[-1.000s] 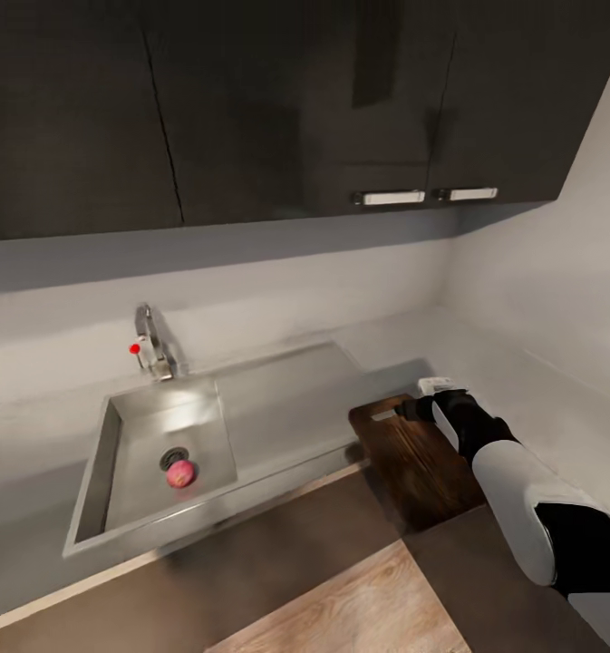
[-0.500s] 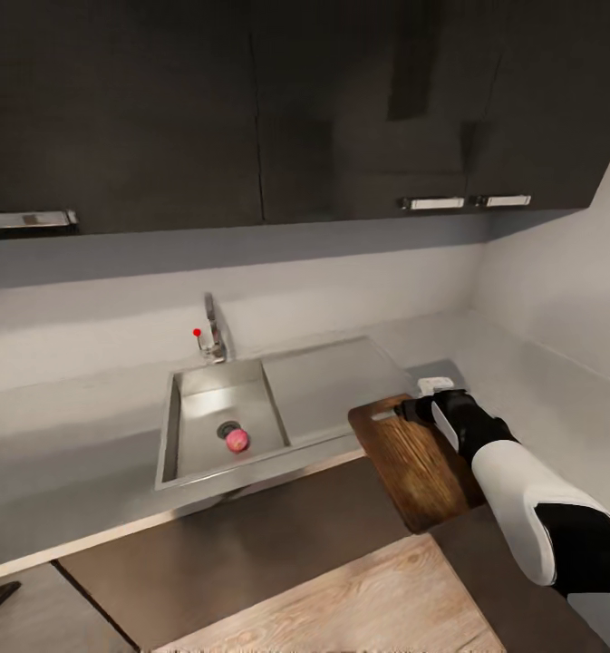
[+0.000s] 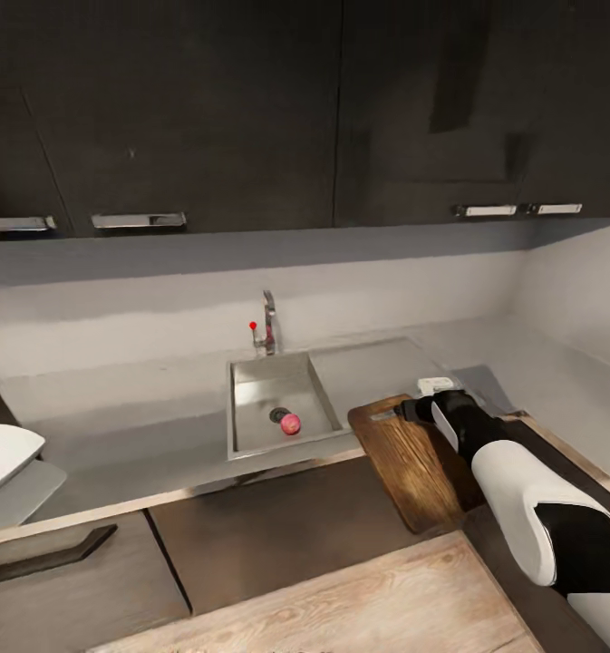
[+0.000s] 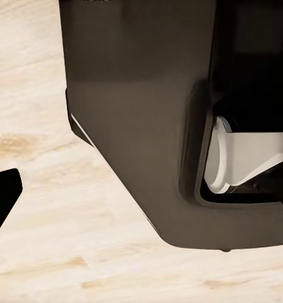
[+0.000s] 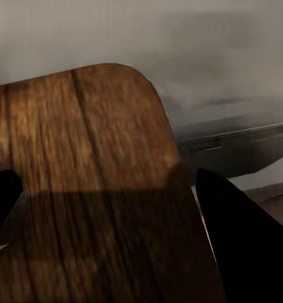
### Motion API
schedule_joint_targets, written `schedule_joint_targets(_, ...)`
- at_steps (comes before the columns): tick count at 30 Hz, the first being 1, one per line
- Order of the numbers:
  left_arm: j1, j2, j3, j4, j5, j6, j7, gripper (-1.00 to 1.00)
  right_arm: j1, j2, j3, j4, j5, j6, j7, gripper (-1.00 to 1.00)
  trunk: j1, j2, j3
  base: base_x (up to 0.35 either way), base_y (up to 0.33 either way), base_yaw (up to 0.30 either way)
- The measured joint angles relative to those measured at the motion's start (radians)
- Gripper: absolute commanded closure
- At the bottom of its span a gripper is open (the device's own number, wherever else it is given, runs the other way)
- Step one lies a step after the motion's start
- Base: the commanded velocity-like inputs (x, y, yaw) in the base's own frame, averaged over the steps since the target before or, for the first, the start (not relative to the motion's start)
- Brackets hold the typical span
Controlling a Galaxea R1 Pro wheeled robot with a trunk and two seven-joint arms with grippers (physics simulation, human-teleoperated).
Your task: In the kitchen, take the Vidalia onion out of the sink, dice it on the chopping board with the paring knife, put the diced onion into the bowl on the countertop, then place both the paring knife and the chopping board into the sink.
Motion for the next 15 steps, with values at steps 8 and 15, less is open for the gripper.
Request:
schedule_joint_targets(8,0.0,0.0,0.0,0.0,0.0,0.0,0.0,-1.0,0.0,0.0,0.0,0.0,0.0,0.0,0.0,1.0,0.0,0.0,0.012,-0.165,0.266,0.177)
schedule_joint_targets(15,0.0,0.0,0.0,0.0,0.0,0.0,0.0,-1.0,0.0,-0.001,0.0,0.0,0.0,0.0,0.0,1.0,0.0,0.0,0.018,-0.146,0.273,0.079)
